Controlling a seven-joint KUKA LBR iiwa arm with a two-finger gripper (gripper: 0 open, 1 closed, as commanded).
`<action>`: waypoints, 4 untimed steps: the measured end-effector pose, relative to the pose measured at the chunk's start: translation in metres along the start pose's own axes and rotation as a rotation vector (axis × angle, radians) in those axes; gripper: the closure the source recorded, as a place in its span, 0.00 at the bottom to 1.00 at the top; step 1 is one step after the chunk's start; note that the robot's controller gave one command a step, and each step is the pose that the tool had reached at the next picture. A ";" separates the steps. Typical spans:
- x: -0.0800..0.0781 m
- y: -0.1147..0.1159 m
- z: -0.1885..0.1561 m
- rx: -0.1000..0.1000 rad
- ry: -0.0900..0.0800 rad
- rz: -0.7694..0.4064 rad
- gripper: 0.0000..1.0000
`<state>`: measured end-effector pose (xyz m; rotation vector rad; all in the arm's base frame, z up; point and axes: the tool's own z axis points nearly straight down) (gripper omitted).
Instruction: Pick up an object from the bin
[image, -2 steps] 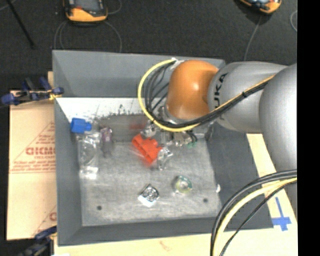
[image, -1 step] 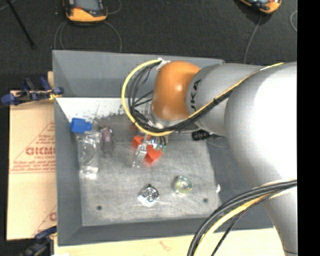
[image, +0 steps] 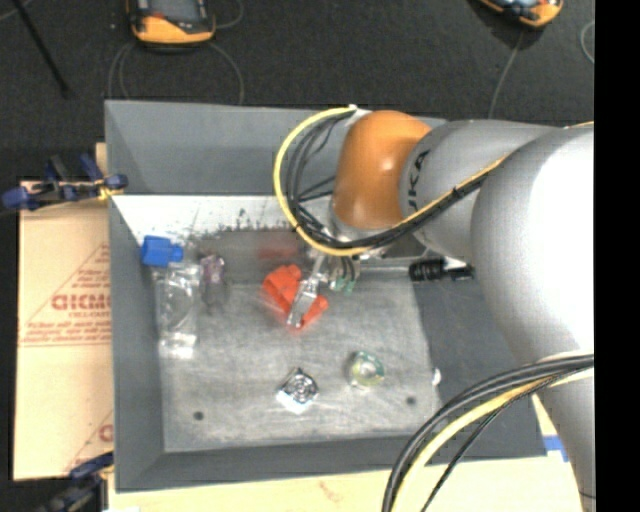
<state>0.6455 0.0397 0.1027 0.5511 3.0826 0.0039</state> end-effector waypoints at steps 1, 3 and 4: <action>-0.008 -0.010 0.016 0.002 0.003 0.124 0.00; -0.008 -0.010 0.024 0.006 0.003 0.069 1.00; -0.002 -0.029 -0.115 0.001 -0.003 0.030 1.00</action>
Offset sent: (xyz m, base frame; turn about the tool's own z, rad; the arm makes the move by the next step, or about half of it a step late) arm 0.0029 -0.0116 -0.0168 0.1276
